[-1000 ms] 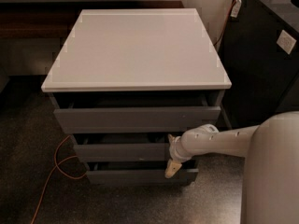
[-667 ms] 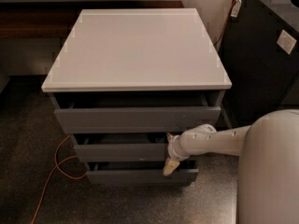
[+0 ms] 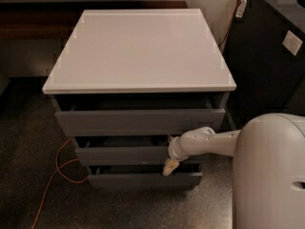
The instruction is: Pick green can from middle drawer and place on counter
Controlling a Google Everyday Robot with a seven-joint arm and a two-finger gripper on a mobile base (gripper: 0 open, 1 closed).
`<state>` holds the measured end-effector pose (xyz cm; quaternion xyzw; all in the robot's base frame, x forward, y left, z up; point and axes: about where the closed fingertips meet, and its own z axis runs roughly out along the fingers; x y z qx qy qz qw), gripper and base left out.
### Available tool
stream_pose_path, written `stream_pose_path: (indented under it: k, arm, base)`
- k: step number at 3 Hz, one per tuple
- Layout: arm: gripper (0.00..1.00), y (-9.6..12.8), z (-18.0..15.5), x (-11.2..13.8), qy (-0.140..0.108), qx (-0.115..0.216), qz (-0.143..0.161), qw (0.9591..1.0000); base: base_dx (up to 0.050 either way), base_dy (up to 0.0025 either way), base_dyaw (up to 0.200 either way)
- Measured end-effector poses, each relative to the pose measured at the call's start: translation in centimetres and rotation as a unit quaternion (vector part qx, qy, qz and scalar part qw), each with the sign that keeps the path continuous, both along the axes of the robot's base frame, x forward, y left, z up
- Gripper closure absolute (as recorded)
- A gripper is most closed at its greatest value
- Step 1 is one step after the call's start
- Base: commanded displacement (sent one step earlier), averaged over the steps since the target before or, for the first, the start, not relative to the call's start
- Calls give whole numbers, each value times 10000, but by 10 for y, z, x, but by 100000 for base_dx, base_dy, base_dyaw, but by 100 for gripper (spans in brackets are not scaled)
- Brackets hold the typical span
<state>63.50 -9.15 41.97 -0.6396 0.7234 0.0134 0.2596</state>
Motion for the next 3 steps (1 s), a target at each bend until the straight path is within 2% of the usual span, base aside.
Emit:
stream_pose_path:
  k: [1,2,3]
  arm:
    - [32,0,-1,3,84,48,-8,10000]
    - [64,8,8,-8,147,243,79,9996]
    - [87,17,12,-23,240,342,225,9989]
  base:
    - [0,0,0]
    - [0,0,0]
    - [0,0,0]
